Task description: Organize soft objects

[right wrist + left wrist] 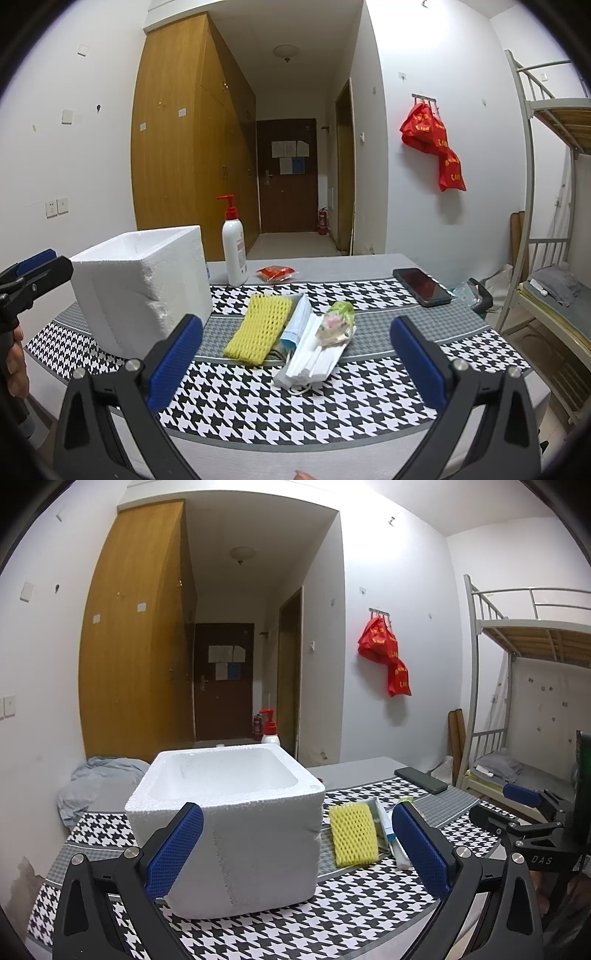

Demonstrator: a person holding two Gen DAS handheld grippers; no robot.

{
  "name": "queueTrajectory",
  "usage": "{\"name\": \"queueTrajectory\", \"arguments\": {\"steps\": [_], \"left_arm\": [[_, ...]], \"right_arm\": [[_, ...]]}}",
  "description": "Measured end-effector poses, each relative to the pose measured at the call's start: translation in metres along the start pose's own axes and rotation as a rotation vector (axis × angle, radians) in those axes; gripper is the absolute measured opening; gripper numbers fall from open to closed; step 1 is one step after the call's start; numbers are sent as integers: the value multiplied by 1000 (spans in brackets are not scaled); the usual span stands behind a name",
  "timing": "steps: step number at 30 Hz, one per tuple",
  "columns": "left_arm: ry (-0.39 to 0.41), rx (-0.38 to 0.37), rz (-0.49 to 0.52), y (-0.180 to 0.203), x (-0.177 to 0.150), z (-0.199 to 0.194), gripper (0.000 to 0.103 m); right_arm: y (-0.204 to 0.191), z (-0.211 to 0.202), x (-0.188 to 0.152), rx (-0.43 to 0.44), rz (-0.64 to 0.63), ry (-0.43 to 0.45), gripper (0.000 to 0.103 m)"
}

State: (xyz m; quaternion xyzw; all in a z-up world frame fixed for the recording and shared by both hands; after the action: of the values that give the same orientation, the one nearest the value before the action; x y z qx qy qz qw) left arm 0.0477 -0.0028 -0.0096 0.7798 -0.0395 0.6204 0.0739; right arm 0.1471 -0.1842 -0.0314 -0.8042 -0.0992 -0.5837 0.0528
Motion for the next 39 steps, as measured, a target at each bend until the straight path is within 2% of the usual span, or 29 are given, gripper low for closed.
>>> {"name": "queueTrajectory", "arguments": {"steps": [24,27,30,39], "left_arm": [[1,8,23,6,0,4,102],[13,-16,3,7,1,3,102],[12,-20,29,15,1,6,102],[-36,-108,58,42,3,31,102]], "right_arm": [[2,-2,1,0,7,6,103],[3,-2,1,-1,6,9,103],[5,-2,1,-5,6,6,103],[22,-4,-3,-45,21,-1,103]]}}
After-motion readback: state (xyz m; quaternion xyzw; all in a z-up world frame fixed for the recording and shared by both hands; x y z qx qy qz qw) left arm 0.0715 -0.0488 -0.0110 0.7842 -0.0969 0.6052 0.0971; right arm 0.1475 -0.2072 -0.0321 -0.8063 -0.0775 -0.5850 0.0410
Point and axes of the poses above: each gripper's, at about its wrist camera, not at the fingertips, and z roughly the way its jaws point, y to its right, x to its top, the point moved 4 cm from there along z, roughly the way its jaws point, and after that the axes turned 10 degrees about -x, right-handed, at the moved point
